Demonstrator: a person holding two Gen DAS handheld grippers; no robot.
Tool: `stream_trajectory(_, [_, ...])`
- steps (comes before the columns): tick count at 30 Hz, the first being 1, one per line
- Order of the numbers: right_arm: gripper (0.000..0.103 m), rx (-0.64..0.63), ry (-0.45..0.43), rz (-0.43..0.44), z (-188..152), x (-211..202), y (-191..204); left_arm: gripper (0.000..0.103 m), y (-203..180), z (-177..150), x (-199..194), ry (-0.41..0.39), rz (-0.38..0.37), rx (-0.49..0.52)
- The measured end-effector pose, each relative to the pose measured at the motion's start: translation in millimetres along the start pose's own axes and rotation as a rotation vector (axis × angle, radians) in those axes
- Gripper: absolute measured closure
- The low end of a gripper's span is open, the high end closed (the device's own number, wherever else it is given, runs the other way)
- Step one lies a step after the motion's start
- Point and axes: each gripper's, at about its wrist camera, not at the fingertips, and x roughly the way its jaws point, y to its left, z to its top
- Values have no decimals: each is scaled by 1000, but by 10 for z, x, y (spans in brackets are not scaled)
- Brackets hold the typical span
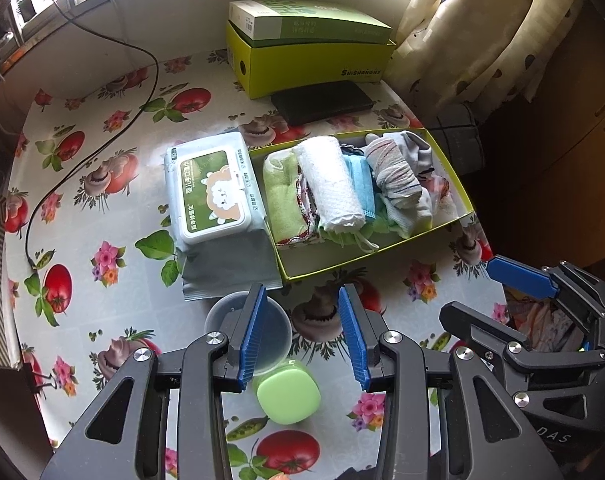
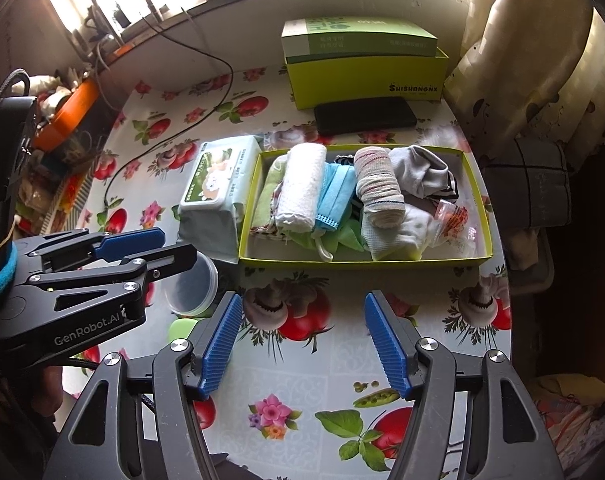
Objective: Organize soft objects
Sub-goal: 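Withdraw both open grippers from the tray back over the table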
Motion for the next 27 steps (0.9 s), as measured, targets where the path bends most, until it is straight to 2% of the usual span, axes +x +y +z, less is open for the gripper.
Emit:
stream_trajectory(12, [38, -7, -5, 5, -3, -10, 25, 64, 5, -40, -34, -20, 44, 4])
stream_trajectory(27, [38, 0, 1, 18, -11, 55, 5, 64, 5, -34, 39, -3, 47, -5])
